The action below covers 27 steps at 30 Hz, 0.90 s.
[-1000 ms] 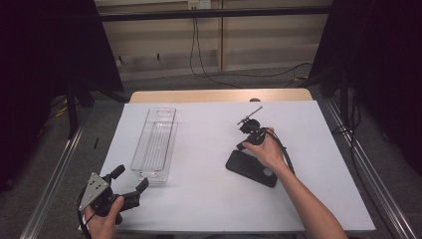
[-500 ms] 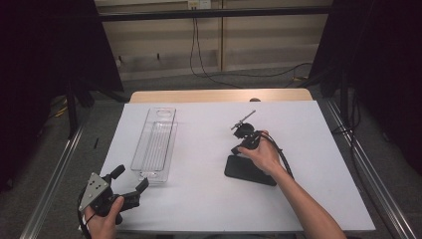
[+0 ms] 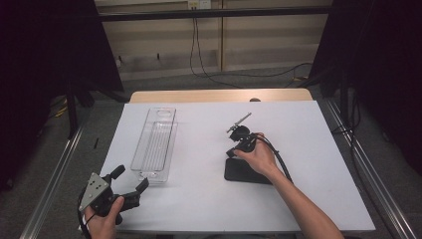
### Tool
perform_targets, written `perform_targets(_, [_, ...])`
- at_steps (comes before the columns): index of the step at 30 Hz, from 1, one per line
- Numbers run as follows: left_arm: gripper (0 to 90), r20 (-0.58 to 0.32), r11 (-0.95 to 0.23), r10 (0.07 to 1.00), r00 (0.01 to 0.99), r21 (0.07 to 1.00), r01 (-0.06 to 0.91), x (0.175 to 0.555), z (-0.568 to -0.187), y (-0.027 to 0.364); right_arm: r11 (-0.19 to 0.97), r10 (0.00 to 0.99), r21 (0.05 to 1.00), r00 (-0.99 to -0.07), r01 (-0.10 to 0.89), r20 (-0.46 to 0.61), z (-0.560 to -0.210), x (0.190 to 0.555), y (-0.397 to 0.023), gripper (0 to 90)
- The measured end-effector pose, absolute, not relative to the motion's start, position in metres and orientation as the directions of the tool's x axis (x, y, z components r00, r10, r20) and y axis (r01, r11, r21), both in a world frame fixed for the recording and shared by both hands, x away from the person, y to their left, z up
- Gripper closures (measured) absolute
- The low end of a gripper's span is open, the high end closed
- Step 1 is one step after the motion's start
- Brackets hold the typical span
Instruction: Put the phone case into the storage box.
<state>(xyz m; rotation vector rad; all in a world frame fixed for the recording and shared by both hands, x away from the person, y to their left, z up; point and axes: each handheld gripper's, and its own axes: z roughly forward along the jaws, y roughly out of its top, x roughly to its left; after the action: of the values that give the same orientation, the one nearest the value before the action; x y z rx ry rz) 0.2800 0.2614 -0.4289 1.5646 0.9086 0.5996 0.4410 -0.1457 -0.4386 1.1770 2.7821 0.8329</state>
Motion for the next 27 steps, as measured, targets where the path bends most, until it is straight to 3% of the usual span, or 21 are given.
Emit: perform_targets(27, [4.0, -0.110, -0.028, 0.815, 0.569, 0.973, 0.228, 0.280, -0.429, 0.262, 0.616, 0.585, 0.493, -0.776, 0.615, 0.236, -0.440, 0.416, -0.132, 90.0])
